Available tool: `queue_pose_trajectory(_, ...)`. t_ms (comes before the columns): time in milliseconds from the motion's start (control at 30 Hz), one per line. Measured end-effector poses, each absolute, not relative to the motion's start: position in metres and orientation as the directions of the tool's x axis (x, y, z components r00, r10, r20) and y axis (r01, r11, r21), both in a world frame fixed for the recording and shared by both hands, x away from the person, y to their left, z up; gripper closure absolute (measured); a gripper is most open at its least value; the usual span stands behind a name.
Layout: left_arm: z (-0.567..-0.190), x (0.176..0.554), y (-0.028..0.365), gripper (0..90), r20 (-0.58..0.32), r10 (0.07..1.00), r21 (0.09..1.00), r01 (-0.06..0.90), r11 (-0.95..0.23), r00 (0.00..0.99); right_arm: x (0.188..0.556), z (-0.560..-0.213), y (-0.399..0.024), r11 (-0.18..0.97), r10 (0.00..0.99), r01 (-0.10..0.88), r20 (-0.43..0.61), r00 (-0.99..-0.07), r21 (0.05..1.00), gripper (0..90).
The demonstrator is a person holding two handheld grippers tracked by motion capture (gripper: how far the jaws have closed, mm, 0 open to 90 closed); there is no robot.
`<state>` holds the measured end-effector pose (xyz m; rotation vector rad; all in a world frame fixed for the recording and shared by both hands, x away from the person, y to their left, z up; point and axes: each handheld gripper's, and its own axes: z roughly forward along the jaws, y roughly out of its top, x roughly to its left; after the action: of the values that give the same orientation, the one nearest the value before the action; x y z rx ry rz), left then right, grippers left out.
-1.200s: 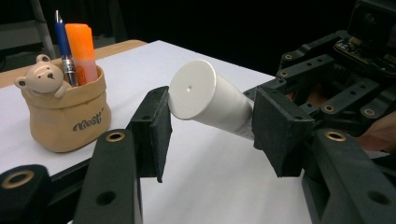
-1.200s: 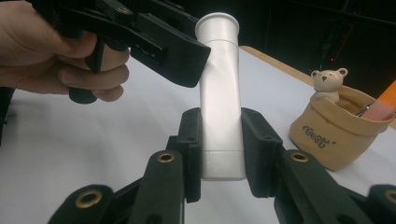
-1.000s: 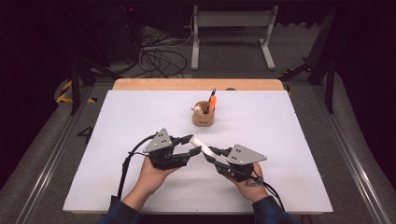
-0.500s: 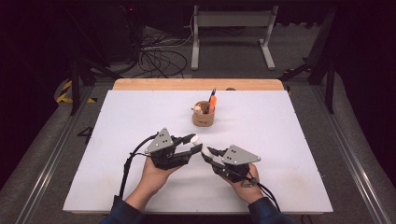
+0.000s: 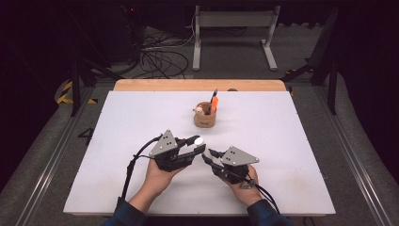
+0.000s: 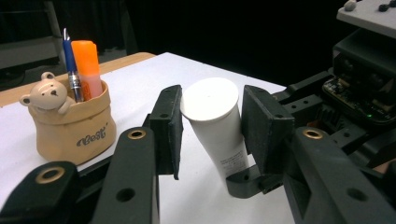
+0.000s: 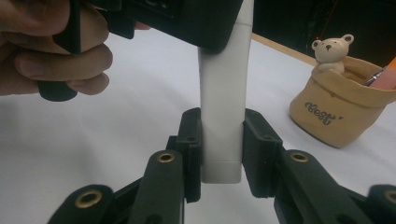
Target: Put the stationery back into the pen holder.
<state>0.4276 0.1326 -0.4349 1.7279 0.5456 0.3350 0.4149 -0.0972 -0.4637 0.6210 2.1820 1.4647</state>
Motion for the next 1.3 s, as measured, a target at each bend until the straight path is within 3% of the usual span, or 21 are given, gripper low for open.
queue_pose_trajectory(467, -0.434, 0.422, 0.127, 64.9, -0.023, 0.523, 0.974, 0.137, -0.181, 0.852, 0.416, -0.467, -0.095, 0.348, 0.588, 0.133, -0.105, -0.802, 0.928, 71.0)
queue_pose_trajectory(700, -0.436, 0.422, 0.124, 64.9, -0.010, 0.517, 0.968, 0.137, -0.208, 0.856, 0.416, -0.465, -0.095, 0.318, 0.598, 0.131, -0.092, -0.796, 0.939, 65.1)
queue_pose_trajectory(1000, -0.437, 0.422, 0.123, 64.4, -0.032, 0.516, 0.970, 0.151, -0.190, 0.856, 0.414, -0.463, -0.094, 0.312, 0.602, 0.124, -0.095, -0.793, 0.942, 70.9)
queue_pose_trajectory(1133, -0.437, 0.423, 0.124, 62.2, -0.030, 0.516, 0.969, 0.152, -0.195, 0.856, 0.413, -0.462, -0.093, 0.314, 0.612, 0.126, -0.099, -0.785, 0.941, 71.2)
queue_pose_trajectory(1300, -0.438, 0.424, 0.127, 52.2, -0.023, 0.537, 0.968, 0.153, -0.199, 0.843, 0.414, -0.462, -0.094, 0.305, 0.616, 0.123, -0.097, -0.782, 0.944, 71.2)
